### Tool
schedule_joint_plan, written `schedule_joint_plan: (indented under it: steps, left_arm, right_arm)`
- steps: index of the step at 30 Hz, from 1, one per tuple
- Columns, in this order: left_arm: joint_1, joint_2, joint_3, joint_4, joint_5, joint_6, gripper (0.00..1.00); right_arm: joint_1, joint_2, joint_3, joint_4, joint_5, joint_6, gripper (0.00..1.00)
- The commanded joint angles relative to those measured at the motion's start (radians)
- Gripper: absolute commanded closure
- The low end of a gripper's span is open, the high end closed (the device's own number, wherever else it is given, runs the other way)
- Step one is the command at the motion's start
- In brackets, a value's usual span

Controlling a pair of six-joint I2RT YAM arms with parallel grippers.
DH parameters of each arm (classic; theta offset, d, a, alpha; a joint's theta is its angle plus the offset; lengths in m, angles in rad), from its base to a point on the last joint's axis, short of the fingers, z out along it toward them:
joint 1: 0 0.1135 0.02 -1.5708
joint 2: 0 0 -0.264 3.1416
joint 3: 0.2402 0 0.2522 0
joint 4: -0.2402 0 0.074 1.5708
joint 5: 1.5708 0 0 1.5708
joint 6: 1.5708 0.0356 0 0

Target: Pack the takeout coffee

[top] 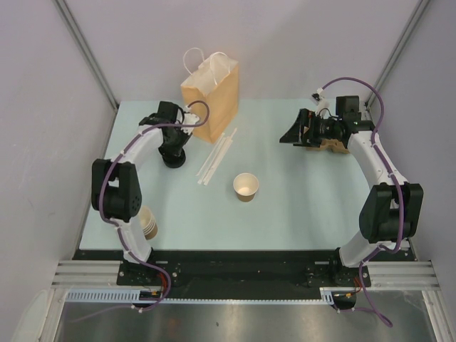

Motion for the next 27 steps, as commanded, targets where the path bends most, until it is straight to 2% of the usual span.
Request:
schedule_joint_plan:
  steps: [1, 5, 8, 12, 15, 17, 18, 19, 21, 23, 25, 27]
  left_arm:
    - [0.002, -0.090, -0.011, 0.031, -0.009, 0.024, 1.00]
    - [-0.002, -0.181, -0.011, -0.029, 0.066, 0.030, 1.00]
    - [-0.027, -0.319, -0.057, -0.058, 0.157, 0.068, 1.00]
    - [-0.117, -0.515, -0.093, -0.110, 0.249, 0.116, 1.00]
    - [-0.215, -0.592, -0.123, -0.112, 0.275, 0.119, 1.00]
    - [-0.252, -0.650, -0.135, -0.089, 0.355, 0.099, 1.00]
    - [-0.266, -0.662, -0.138, -0.074, 0.404, 0.053, 1.00]
    - [-0.265, -0.688, -0.141, -0.054, 0.513, 0.015, 1.00]
    - [-0.266, -0.707, -0.146, 0.047, 0.612, -0.132, 1.00]
    - [-0.266, -0.724, -0.149, 0.167, 0.776, -0.275, 1.00]
    - [-0.263, -0.725, -0.143, 0.292, 0.861, -0.384, 1.00]
    - [-0.236, -0.713, -0.138, 0.387, 0.968, -0.572, 1.00]
  right_arm:
    - [0.007, 0.000, -0.001, 0.011, -0.008, -0.014, 0.00]
    - [0.001, -0.013, -0.001, 0.005, -0.011, -0.018, 0.00]
    - [-0.016, -0.024, -0.001, -0.002, -0.059, -0.018, 0.00]
    - [-0.016, -0.046, 0.005, -0.008, -0.105, -0.017, 0.00]
    - [0.014, -0.073, 0.005, 0.036, -0.128, 0.012, 0.00]
    - [0.062, -0.101, 0.002, 0.076, -0.125, 0.054, 0.00]
    - [0.077, -0.109, 0.002, 0.119, -0.123, 0.069, 0.00]
    - [0.094, -0.124, 0.002, 0.139, -0.126, 0.092, 0.00]
    - [0.130, -0.135, 0.004, 0.191, -0.129, 0.105, 0.00]
    - [0.139, -0.144, 0.004, 0.204, -0.134, 0.100, 0.00]
    - [0.133, -0.145, 0.002, 0.198, -0.140, 0.086, 0.00]
    - [0.116, -0.152, 0.004, 0.193, -0.165, 0.080, 0.01]
